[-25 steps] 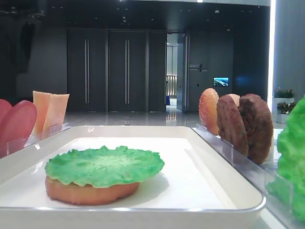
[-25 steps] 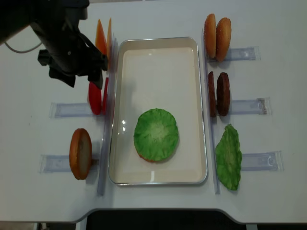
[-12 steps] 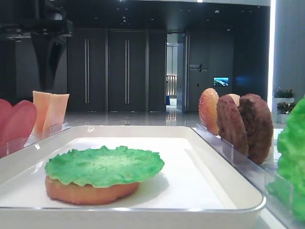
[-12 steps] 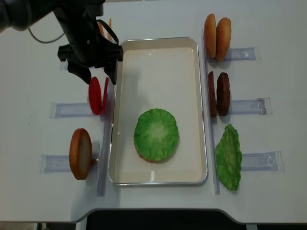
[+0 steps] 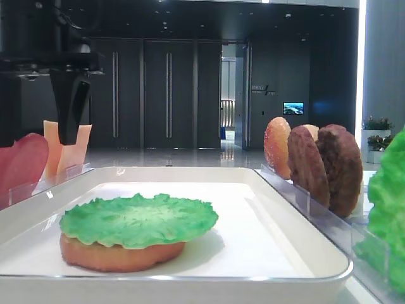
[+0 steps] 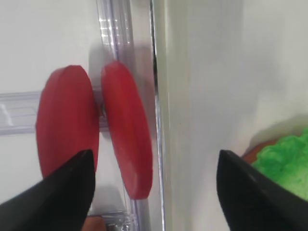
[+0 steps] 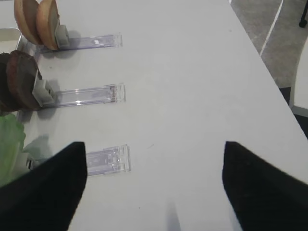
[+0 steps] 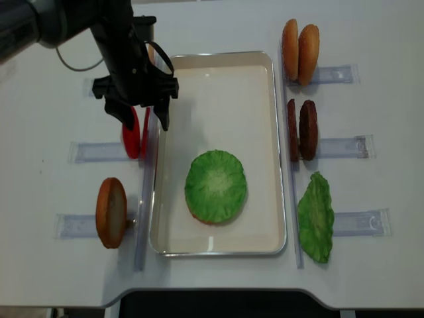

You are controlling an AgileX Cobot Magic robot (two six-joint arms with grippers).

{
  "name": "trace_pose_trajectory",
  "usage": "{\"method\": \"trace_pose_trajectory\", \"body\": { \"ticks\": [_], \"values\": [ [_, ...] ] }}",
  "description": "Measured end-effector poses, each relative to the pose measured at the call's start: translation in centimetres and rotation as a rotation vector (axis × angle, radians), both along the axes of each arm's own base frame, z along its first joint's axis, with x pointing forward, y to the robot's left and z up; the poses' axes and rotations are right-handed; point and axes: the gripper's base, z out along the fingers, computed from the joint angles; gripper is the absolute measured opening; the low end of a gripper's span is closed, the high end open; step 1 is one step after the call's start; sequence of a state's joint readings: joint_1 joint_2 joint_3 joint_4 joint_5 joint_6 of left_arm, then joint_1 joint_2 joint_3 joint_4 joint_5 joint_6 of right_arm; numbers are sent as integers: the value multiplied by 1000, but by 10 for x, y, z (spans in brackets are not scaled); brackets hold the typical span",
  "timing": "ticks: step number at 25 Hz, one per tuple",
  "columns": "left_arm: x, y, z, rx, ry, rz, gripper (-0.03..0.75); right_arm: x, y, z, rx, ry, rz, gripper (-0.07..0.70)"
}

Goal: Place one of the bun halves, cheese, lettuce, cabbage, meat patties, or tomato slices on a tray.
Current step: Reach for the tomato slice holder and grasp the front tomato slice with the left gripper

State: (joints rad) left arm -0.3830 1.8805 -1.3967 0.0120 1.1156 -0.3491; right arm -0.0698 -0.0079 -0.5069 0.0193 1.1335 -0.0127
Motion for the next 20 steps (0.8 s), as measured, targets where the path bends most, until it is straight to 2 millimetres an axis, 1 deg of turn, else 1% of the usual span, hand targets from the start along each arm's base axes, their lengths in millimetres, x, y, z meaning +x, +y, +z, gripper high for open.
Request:
{"method": "trace_pose_trajectory", "body": {
  "ticks": [13,16,20],
  "values": [
    [6,-2,-18,13,30,-15,587,0,0,0,0,0,0,549],
    [9,-4,-17,10,23,-19,544,0,0,0,0,0,0,549],
    [12,-5,-13,4,6,-21,440,0,0,0,0,0,0,549]
  ]
}}
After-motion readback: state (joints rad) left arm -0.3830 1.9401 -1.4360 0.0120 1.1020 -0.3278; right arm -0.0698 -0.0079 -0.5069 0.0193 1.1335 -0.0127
